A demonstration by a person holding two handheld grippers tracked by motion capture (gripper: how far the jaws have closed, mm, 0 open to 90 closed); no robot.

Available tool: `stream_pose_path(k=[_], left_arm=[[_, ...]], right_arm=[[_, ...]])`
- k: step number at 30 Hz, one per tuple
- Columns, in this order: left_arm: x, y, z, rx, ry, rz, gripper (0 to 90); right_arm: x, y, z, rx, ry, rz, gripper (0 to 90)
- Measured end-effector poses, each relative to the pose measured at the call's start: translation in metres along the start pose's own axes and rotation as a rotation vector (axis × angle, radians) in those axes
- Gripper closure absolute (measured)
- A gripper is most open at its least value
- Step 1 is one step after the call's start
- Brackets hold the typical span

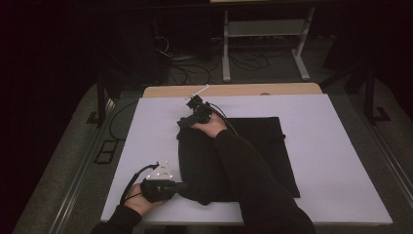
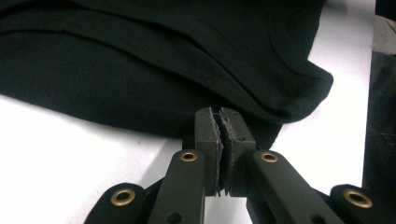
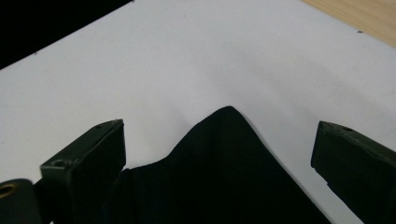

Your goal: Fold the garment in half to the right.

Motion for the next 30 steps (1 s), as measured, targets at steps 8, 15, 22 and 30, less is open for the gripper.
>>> stream_pose_path(k=[8, 15, 22, 30], left_arm=[[0.004, 0.003, 0.000, 0.008, -0.010, 0.034, 85.2], [0.010, 0.004, 0.002, 0.014, -0.015, 0.076, 85.1], [0.012, 0.006, 0.002, 0.026, -0.022, 0.085, 85.1], [0.013, 0.005, 0.002, 0.033, -0.021, 0.089, 85.0]], right_arm=[[-0.003, -0.015, -0.004, -0.004, 0.008, -0.020, 8.4], [-0.008, -0.022, -0.006, -0.024, 0.034, -0.053, 18.4], [-0.008, -0.020, -0.003, -0.078, 0.051, -0.050, 43.6], [-0.009, -0.014, 0.000, -0.061, 0.026, -0.079, 77.0]])
Point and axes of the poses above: each handheld gripper's, and its own axes: y roughly backward along the jaws, x roughly out of its top, z roughly to its right, the point moved 3 cm from there along -y, roughly forward along the jaws, and after that the axes turned 13 degrees about -x, right-handed, at the moved point
